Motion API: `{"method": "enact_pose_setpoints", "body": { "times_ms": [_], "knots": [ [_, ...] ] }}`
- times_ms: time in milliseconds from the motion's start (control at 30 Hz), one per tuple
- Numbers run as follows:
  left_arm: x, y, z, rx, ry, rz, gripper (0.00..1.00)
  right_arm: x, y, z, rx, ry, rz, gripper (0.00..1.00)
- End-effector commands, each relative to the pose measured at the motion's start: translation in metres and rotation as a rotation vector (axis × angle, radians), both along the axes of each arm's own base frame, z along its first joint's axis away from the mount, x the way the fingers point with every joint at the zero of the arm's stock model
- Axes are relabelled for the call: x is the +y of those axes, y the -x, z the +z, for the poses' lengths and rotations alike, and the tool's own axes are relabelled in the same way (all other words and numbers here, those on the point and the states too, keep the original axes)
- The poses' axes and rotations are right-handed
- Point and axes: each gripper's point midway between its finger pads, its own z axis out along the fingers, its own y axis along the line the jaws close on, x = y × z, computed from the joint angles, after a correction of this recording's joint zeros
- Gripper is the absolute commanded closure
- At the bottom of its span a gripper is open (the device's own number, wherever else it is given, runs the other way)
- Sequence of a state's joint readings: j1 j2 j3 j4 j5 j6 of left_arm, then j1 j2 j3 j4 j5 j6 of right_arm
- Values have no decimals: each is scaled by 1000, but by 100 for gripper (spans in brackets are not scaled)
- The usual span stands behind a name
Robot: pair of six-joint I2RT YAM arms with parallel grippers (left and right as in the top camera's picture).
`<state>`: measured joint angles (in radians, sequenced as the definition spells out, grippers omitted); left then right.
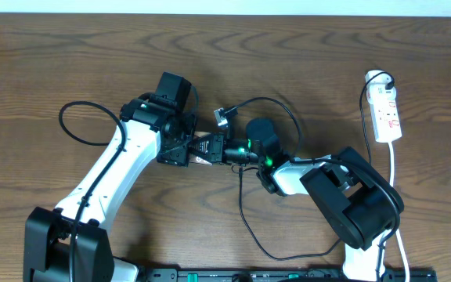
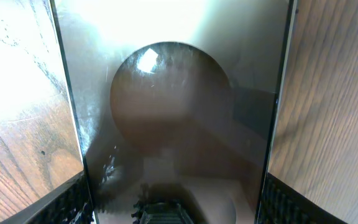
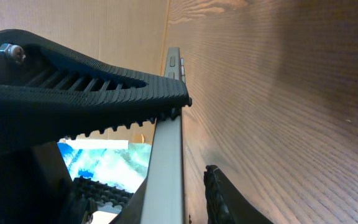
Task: Plug charger to phone and switch on socket
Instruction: 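Close the right gripper on the phone's long edge beside the left gripper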
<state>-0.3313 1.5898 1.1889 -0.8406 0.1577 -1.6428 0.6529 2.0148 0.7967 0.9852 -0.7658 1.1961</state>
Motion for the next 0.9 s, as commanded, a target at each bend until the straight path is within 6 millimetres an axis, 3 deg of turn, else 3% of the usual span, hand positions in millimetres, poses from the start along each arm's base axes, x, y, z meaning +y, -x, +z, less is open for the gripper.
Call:
{"method": "enact_pose_setpoints", "body": {
  "times_ms": [0, 867],
  "knots": [
    [1, -1, 6, -20, -5, 5, 93, 2, -2, -2, 3, 0, -2, 81],
    [1, -1, 6, -20, -5, 5, 93, 2, -2, -2, 3, 1, -3, 95]
  ]
}}
